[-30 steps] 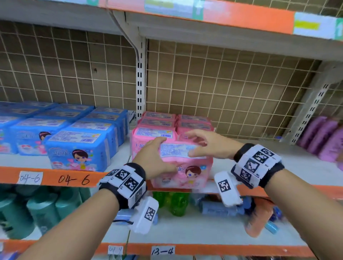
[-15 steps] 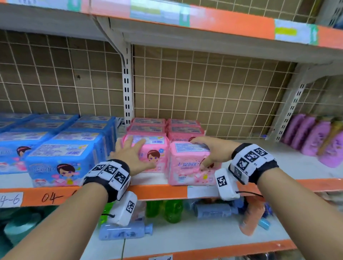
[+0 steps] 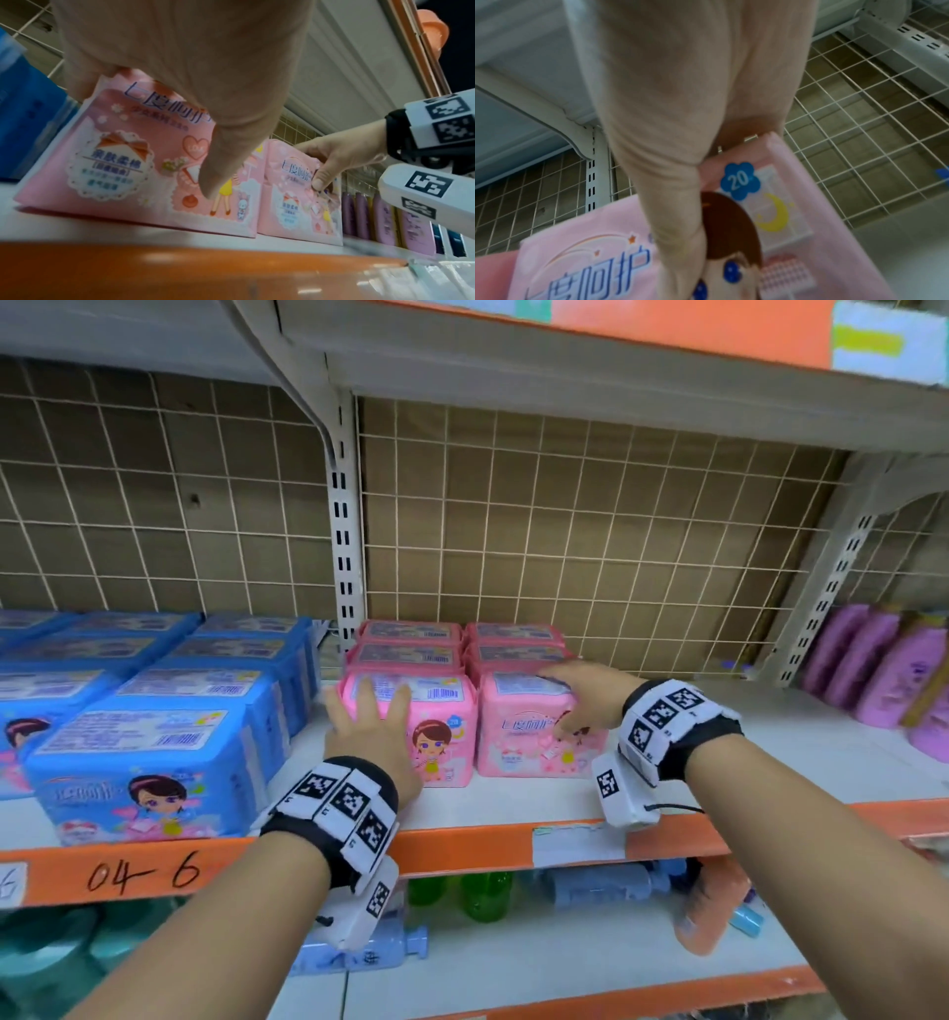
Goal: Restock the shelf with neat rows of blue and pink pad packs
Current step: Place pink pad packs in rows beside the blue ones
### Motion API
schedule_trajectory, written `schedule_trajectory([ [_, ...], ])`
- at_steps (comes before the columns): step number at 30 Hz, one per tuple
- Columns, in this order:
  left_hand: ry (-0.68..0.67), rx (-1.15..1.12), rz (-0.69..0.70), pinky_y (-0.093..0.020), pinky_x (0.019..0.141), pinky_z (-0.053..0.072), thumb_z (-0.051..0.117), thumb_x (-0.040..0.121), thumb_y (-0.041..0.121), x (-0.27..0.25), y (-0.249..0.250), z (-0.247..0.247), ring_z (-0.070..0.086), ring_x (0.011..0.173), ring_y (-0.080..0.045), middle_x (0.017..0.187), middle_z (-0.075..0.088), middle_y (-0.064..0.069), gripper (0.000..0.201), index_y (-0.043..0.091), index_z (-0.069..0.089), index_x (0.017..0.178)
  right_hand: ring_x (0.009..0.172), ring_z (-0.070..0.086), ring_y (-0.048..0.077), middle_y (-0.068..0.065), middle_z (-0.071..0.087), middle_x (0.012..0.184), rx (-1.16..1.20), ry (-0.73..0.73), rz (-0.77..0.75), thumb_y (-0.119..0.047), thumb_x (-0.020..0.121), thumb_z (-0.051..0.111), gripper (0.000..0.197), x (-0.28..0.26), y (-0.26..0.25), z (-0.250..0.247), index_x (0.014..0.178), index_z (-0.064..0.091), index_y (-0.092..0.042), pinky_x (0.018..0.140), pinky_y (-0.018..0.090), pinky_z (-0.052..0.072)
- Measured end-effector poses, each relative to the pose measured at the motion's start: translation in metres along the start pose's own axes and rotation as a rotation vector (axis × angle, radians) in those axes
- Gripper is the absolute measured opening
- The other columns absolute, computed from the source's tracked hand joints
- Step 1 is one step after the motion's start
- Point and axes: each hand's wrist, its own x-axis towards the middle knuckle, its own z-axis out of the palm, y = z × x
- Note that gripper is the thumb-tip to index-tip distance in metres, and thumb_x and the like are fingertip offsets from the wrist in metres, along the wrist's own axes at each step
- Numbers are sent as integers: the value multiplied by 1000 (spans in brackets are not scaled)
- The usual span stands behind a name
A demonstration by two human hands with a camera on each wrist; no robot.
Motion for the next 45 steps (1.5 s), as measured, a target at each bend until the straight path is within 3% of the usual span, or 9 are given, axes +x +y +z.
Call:
schedule_trajectory([
  [6,-6,-10,-6,-46,113,17,61,78,44,5,8,6,-18,137,-48,155,-14,-10,101,28,-12,146,137,30,22,8,30,151,-73,-14,-19,-25,81,70,80,4,2,6,146,25,-15,109,26,23],
  [13,-13,15,-16,-50,114,9,61,75,58,6,14,4,-18,136,-49,155,-13,-12,107,27,-13,146,138,29,23,5,27,153,-123,11,-28,-20,84,65,77,-3,-5,10,147,21,-21,111,33,28],
  [21,-38,-37,-65,-63,109,-3,59,72,62,-3,19,-8,-21,137,-46,157,-8,-3,102,28,-1,148,122,40,31,13,42,134,-301,141,49,-13,88,51,59,-21,-21,25,142,27,-16,100,40,36],
  [26,136,-173,59,-53,114,2,61,76,43,-41,43,4,-9,142,-38,156,8,-3,88,26,11,146,127,35,27,12,44,135,-24,220,-102,-14,88,53,55,-56,-18,32,139,34,-11,105,34,27],
  [31,259,-446,272,-29,114,-1,63,78,19,-107,87,51,14,140,-32,144,34,-15,69,9,34,139,123,42,29,16,50,128,288,320,-223,-6,84,57,43,-123,2,65,127,51,-3,101,27,27],
  [34,97,-561,203,-25,110,8,63,79,13,-157,113,106,18,138,-27,143,35,-11,66,12,35,139,108,51,30,16,56,111,454,305,-220,-1,82,57,32,-163,27,104,115,59,1,92,24,31],
  [38,-158,-640,-17,-30,105,28,65,82,13,-215,138,209,38,126,-27,134,45,-12,58,10,41,135,87,53,17,-1,51,95,796,268,-30,-4,86,56,22,-213,68,193,107,62,-4,82,24,43],
  [41,-415,-635,-150,-33,100,37,67,80,8,-252,141,296,49,121,-32,133,49,-15,61,6,41,135,82,52,13,5,59,97,916,142,140,-2,86,55,19,-249,88,288,103,62,-3,70,9,41],
  [45,-690,-654,-330,-2,69,31,66,82,15,-300,130,417,49,96,-11,112,52,2,52,9,46,130,84,58,13,1,63,104,879,-250,365,-17,89,55,20,-298,102,432,109,59,-15,74,20,45],
])
